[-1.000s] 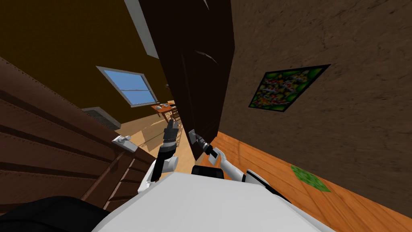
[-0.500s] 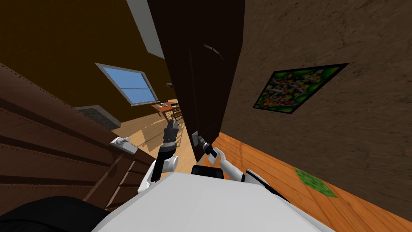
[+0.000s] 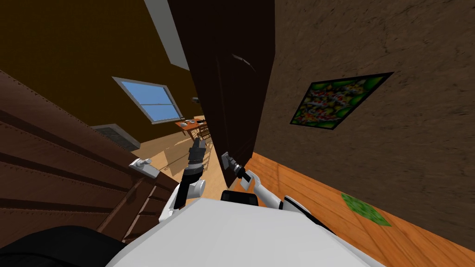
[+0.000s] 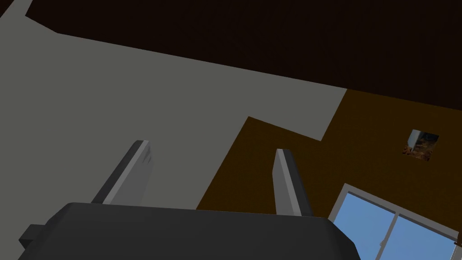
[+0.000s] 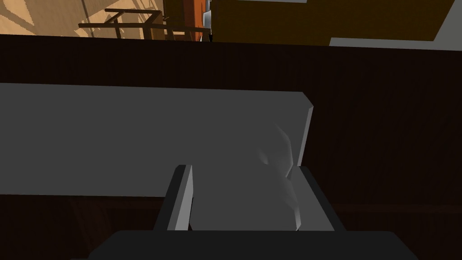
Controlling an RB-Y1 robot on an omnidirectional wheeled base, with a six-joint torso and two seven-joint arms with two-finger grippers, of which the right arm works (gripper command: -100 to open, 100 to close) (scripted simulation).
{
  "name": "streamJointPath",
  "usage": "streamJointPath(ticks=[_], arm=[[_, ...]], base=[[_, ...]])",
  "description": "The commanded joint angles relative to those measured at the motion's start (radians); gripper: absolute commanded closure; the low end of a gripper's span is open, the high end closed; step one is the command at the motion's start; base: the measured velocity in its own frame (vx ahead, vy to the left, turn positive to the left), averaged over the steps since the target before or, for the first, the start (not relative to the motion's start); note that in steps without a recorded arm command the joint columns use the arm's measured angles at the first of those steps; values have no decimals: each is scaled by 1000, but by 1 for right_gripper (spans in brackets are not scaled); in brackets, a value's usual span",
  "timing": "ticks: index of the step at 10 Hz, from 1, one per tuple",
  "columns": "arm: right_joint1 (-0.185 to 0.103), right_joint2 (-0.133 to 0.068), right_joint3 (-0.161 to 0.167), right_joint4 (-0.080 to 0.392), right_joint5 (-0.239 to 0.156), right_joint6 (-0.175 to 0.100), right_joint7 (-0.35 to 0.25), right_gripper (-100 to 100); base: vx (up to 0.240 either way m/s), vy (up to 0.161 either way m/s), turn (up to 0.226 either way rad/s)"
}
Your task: Push the door open
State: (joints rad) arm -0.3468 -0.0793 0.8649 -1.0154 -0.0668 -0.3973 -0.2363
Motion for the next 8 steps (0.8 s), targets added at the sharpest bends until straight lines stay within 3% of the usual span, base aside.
streamJointPath(ticks=[1, 8], arm=[[3, 0, -10, -3, 7, 1, 0, 100], [63, 6, -87, -38, 87, 24, -2, 100]], base=[[39, 135, -63], [94, 200, -96]])
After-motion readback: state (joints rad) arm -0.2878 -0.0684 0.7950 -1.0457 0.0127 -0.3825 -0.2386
